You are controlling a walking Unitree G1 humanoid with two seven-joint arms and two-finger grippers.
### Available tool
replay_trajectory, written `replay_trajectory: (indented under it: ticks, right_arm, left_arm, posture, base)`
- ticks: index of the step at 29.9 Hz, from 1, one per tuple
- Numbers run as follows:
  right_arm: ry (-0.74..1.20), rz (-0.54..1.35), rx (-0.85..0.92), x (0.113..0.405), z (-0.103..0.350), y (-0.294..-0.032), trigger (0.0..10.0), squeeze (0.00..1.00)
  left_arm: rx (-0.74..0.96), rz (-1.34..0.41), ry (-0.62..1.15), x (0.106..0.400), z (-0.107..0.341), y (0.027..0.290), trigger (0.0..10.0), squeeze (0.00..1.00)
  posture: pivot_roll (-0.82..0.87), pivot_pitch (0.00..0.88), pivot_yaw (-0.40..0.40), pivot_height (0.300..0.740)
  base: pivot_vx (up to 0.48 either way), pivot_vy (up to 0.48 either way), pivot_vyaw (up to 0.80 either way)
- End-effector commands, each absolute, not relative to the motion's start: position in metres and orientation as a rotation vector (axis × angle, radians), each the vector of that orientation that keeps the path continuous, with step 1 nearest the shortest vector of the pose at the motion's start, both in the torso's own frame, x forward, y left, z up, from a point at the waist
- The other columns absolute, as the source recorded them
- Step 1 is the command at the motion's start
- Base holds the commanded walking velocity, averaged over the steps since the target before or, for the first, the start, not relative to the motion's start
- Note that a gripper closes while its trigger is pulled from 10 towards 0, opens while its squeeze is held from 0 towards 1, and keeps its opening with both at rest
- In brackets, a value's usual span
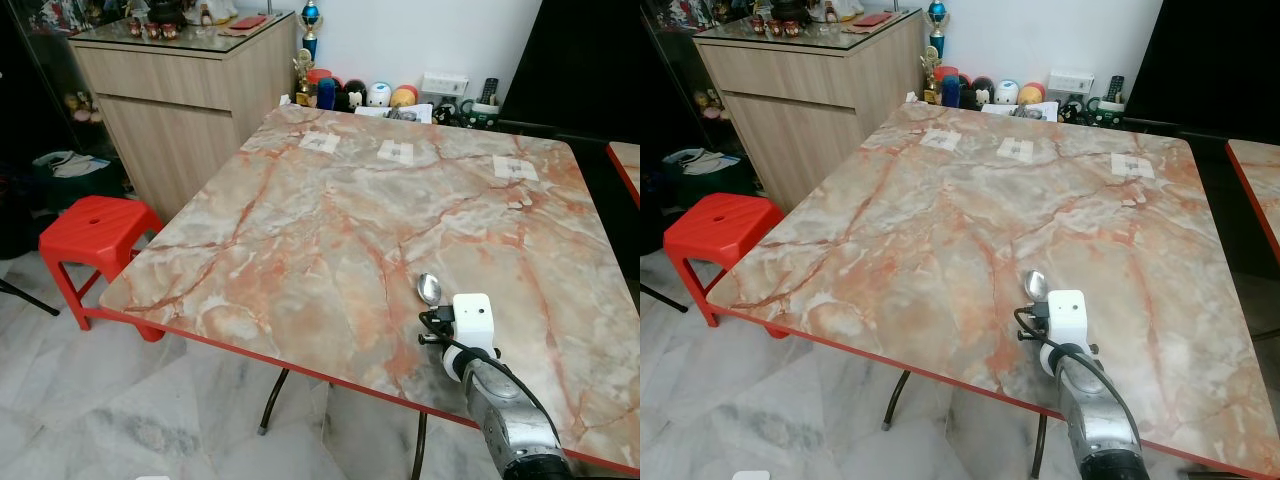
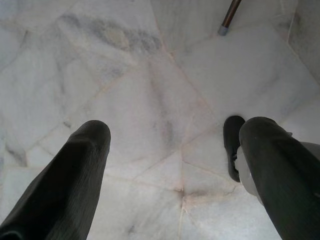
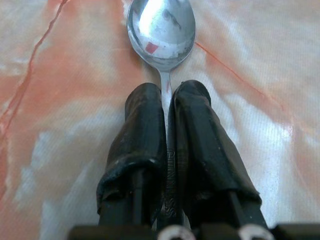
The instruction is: Setting the table
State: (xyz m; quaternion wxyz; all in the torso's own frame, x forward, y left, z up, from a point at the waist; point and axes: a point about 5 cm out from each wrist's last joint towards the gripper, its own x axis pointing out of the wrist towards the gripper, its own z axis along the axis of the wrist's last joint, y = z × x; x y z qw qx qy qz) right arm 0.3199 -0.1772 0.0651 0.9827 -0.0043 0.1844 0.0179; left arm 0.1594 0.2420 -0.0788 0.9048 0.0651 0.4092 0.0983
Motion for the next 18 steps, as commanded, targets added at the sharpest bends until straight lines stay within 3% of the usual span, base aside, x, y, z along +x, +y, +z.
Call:
replay_trajectory:
  ticks: [1, 4, 5, 6, 18]
  right_arm:
    - [0.437, 0.039, 0.003, 0.314, 0.051, -0.174, 0.0, 0.00]
    - [0.397, 0.027, 0.008, 0.315, 0.055, -0.174, 0.0, 0.00]
    - [0.301, 0.008, 0.026, 0.319, 0.067, -0.175, 9.3, 0.00]
    - [0.186, -0.019, 0.053, 0.321, 0.081, -0.175, 10.0, 0.00]
    - [-0.116, -0.112, 0.029, 0.310, 0.124, -0.188, 10.0, 0.00]
  left_arm:
    - [0.129, 0.198, 0.887, 0.150, -0.083, 0.241, 10.0, 0.00]
    - [0.129, 0.197, 0.887, 0.150, -0.084, 0.241, 10.0, 0.00]
    - [0.128, 0.197, 0.887, 0.150, -0.084, 0.241, 10.0, 0.00]
    - [0.128, 0.197, 0.886, 0.150, -0.084, 0.241, 10.0, 0.00]
    - [0.131, 0.191, 0.882, 0.151, -0.084, 0.238, 10.0, 0.00]
  posture:
    - [0.02, 0.080, -0.003, 0.740]
    - [0.02, 0.075, -0.002, 0.740]
    - [0.02, 0.072, -0.003, 0.740]
    - [0.02, 0.067, -0.003, 0.740]
    - [0.01, 0.029, -0.012, 0.740]
  base:
    - [0.000, 0.000, 0.00]
    - [0.000, 0.000, 0.00]
    - [0.000, 0.000, 0.00]
    - [0.000, 0.000, 0.00]
    - [0.000, 0.000, 0.00]
